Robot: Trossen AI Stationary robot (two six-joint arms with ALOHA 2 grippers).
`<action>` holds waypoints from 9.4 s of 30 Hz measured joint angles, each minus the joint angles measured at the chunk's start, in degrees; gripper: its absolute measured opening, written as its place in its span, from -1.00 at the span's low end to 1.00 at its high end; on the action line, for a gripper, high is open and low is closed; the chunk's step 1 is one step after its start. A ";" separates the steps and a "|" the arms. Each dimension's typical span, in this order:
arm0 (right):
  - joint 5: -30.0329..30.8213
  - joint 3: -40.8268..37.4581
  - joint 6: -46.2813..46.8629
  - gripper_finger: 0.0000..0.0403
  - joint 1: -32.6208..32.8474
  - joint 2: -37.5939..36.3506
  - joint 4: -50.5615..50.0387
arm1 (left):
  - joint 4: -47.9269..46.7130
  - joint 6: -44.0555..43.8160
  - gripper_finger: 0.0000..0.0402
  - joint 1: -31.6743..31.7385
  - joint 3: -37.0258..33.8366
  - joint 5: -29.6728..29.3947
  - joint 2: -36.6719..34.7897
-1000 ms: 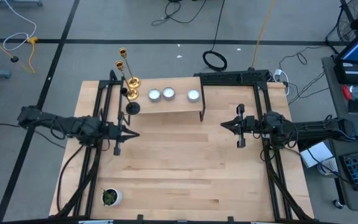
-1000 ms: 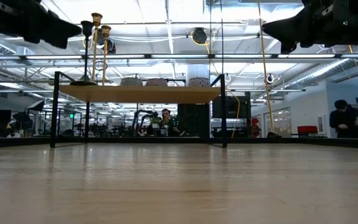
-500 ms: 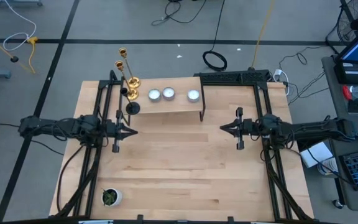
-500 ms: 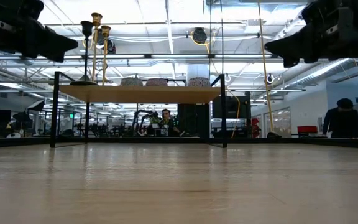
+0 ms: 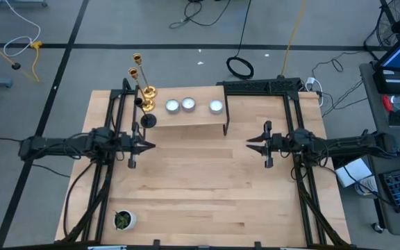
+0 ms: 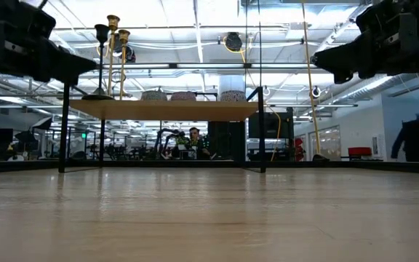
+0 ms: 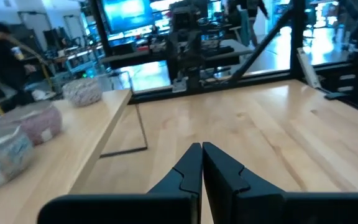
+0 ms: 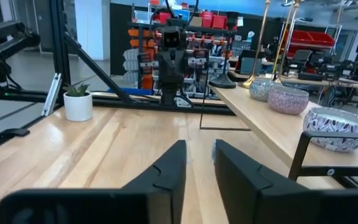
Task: Pick & Place candle stick holders
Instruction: Return to Home Position
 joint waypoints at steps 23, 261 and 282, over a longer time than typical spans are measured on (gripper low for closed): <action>-1.47 -6.39 2.67 -0.51 -0.04 -12.59 -3.75 | 3.72 -2.89 -0.91 11.31 -2.31 10.97 0.13; -1.46 -6.68 -1.46 -0.51 -0.02 -12.71 -2.55 | 6.24 -14.99 -0.90 7.00 -3.01 5.96 0.45; -1.46 -6.67 -1.48 -0.51 0.00 -12.71 -2.55 | 6.24 -14.99 -0.90 6.99 -3.01 5.96 0.46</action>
